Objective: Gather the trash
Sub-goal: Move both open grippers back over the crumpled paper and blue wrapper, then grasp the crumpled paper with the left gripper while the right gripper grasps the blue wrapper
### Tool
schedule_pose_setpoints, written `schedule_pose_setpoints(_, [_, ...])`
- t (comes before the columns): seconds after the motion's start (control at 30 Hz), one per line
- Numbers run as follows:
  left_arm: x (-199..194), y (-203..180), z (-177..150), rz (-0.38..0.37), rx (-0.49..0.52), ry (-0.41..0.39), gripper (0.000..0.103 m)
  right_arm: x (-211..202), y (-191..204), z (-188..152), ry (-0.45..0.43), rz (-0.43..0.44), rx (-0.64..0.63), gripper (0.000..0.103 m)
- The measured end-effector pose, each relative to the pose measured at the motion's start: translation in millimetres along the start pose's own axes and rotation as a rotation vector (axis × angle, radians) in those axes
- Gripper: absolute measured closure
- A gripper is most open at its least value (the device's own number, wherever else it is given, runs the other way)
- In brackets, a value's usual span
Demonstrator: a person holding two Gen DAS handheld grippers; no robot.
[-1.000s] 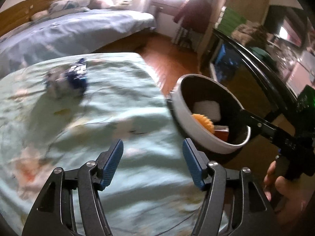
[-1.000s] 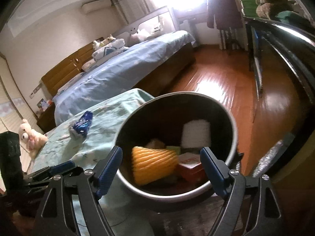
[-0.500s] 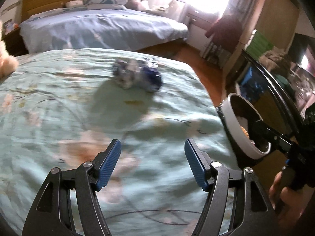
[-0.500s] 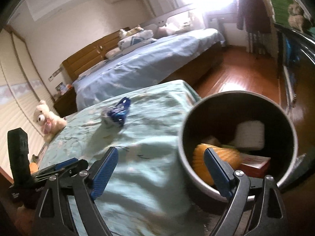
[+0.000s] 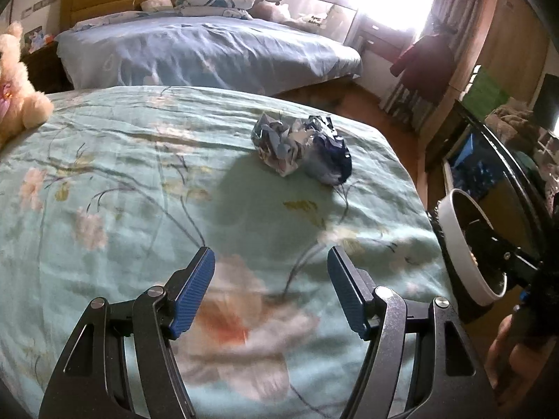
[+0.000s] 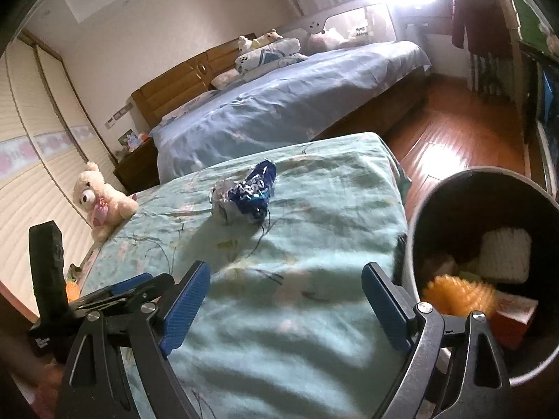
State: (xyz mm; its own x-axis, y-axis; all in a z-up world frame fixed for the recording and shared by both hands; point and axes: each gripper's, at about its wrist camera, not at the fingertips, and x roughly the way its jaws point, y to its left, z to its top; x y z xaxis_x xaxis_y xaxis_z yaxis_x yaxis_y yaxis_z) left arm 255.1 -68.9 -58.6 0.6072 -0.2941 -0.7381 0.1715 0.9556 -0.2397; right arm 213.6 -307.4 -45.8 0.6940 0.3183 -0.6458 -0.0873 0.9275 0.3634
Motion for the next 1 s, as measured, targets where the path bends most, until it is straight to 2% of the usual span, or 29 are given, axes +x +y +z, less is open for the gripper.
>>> schedule_pose_setpoints(0.57, [75,-3,60,0.005,0.033,0.034,0.037,59,-5,42,0.041,0.026,-0.014,0.013])
schedule_pose_setpoints(0.6, [77,-3,61,0.005,0.034,0.032,0.04,62,-5,43,0.043,0.028,-0.011,0.013])
schedule_pose_setpoints(0.63, [81,-3,63,-0.001,0.04,0.032,0.054,65,-7,44,0.046,0.029,-0.008,0.013])
schedule_pose_setpoints(0.67, [84,-2,65,-0.013,0.044,0.039,0.074,67,-7,45,0.048,0.029,-0.005,0.013])
schedule_pose_setpoints(0.73, [89,-1,66,-0.037,0.044,0.055,0.098,72,-8,45,0.055,0.034,0.001,0.014])
schedule_pose_setpoints(0.87, [79,5,62,-0.049,0.035,0.036,0.098,83,-4,46,0.07,0.048,-0.004,0.015])
schedule_pose_setpoints(1.0, [62,15,52,-0.055,0.019,0.025,0.098,102,12,48,0.092,0.074,-0.029,0.023])
